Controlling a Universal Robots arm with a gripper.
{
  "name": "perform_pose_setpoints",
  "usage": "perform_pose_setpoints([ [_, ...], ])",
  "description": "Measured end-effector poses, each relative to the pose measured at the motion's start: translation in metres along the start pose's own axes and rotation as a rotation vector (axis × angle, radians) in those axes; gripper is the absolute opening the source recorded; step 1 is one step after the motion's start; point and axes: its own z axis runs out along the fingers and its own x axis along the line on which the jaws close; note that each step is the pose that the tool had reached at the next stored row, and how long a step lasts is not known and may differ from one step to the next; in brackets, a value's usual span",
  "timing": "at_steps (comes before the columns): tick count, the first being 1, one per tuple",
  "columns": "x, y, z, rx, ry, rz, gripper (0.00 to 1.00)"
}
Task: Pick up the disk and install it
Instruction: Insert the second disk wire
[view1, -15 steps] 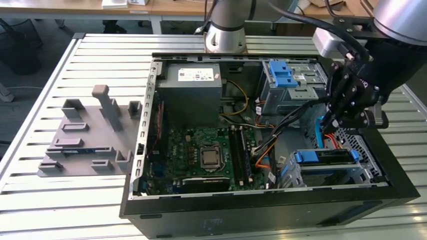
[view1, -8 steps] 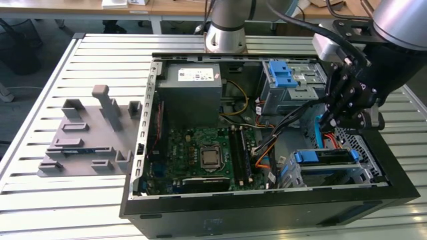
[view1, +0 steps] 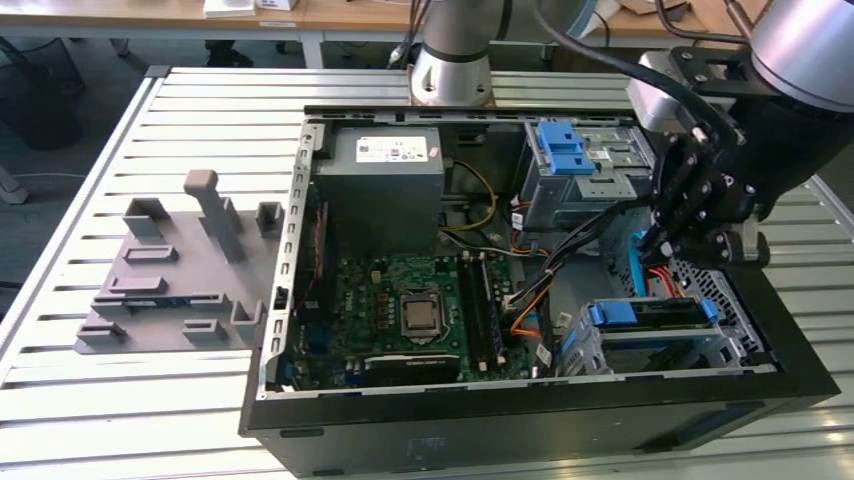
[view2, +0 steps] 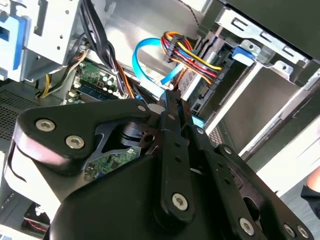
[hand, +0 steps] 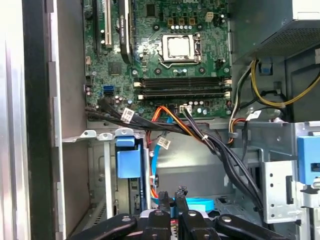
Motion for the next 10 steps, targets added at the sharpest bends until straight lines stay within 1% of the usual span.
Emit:
perform_pose_setpoints([
  [5,0.0102,-0.0007,0.004,0.0001,0.0001,0.001,0.16],
  [6,0.011,-0.0008,0.005,0.0001,0.0001,0.001,0.16],
  [10,0.0111,-0.0009,0.0057,0.0,0.0,0.001,0.16],
])
